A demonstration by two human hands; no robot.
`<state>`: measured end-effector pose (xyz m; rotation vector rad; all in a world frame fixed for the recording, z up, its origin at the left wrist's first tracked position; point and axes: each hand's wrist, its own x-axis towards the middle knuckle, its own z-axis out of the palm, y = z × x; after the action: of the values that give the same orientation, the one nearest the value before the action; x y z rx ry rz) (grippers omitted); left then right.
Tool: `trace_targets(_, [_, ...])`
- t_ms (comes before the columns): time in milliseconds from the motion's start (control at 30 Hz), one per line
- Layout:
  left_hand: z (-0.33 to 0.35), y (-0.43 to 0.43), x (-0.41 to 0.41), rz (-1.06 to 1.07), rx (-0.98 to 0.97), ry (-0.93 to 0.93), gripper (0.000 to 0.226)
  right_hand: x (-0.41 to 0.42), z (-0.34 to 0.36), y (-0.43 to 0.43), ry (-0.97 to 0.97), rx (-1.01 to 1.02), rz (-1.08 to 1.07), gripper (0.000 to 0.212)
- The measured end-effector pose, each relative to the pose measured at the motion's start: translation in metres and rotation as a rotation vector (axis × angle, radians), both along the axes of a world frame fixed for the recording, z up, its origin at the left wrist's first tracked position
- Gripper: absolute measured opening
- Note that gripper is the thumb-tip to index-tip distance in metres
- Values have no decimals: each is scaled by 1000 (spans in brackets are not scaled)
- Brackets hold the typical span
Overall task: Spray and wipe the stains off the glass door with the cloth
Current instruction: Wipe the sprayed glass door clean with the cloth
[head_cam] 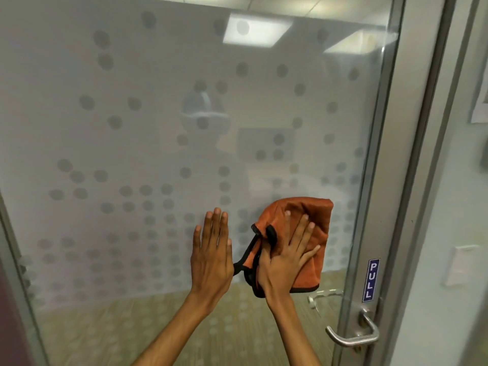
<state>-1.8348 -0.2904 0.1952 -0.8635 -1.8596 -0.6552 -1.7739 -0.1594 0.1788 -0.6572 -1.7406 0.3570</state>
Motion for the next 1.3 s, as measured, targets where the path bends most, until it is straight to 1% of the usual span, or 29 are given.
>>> trace_targets(100, [1,-13,-4,38,-28,-3,58,-9,6,-14,78,-60,56,74])
trace_targets(200, [14,-37,-15,80,34,-44,58,-17,18,-28,89,-46,72,70])
trace_targets(367, [30,-88,-38,83,76,-47,57,-38,65,-67,79,112,93,67])
trace_targets(467, [39,-122,-54,132,122,-62,57,-55,99,-96,84,188,113,69])
trace_targets(600, [43,-159,-73,153,134,-58,57,-73,121,-131,89,302,170,68])
trace_targets(733, [36,-177,-82,130,163,-64,57,-82,118,-152,78,402,226,68])
trace_targets(867, [24,-195,-89,77,169,-77,57,-86,97,-175,31,438,306,72])
trace_targets(933, [18,-205,-91,26,155,-75,57,-86,79,-188,0,428,387,73])
trace_targets(1033, [13,-223,-91,-73,96,-57,58,-80,42,-208,-93,438,586,72])
trace_targets(1100, [9,-232,-90,-125,69,-65,61,-70,23,-217,-149,403,709,68])
trace_targets(1167, [5,-239,-87,-133,117,-91,50,-58,17,-222,-130,279,843,63])
trace_targets(1233, [0,-242,-80,-108,224,-70,36,-41,23,-226,-29,52,1021,56])
trace_targets(1300, [-4,-247,-69,-142,311,-107,33,-23,32,-231,82,-205,1162,44])
